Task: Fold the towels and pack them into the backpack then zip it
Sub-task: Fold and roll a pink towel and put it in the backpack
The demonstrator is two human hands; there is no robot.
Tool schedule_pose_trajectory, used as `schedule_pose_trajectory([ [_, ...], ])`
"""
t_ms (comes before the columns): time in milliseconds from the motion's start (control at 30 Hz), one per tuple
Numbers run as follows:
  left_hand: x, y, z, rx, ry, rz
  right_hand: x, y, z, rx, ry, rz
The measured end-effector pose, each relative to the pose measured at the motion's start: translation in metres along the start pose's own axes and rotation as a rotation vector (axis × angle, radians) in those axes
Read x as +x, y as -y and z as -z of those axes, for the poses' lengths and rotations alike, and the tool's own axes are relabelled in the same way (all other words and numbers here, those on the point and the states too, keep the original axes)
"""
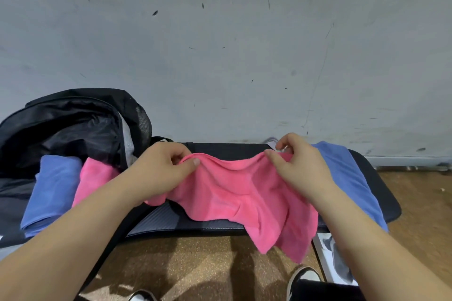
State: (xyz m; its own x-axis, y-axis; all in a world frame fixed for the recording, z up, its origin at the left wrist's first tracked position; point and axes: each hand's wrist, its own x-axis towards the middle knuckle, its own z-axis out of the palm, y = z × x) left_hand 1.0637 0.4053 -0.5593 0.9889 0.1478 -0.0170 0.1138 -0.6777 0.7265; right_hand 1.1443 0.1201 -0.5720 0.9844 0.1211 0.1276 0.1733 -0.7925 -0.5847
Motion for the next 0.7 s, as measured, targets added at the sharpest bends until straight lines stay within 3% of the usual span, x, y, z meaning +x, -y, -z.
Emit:
schedule_pose_trajectory([
  [133,-0.002,-0.008,-0.009,-0.046,0.066,-0.010,-0.005,0.016,-0.007,0.134,0.026,0.147],
  [333,-0.009,-0.033,-0.024,-0.133,0.195,-0.208,-0.019,0.039,-0.032,0.314,0.266,0.394],
  [400,-0.005,-0.031,-0.025,-0.129,0.162,-0.208,-0.016,0.038,-0.036,0.380,0.302,0.355],
  [600,0.007,-0.017,-0.016,-0.044,-0.070,-0.074,0.002,0.026,-0.035,0.432,0.189,0.183],
  [700,0.011,-0.010,-0.005,-0.141,-0.151,0.010,0.009,0.017,-0.034,0.447,0.136,0.066],
])
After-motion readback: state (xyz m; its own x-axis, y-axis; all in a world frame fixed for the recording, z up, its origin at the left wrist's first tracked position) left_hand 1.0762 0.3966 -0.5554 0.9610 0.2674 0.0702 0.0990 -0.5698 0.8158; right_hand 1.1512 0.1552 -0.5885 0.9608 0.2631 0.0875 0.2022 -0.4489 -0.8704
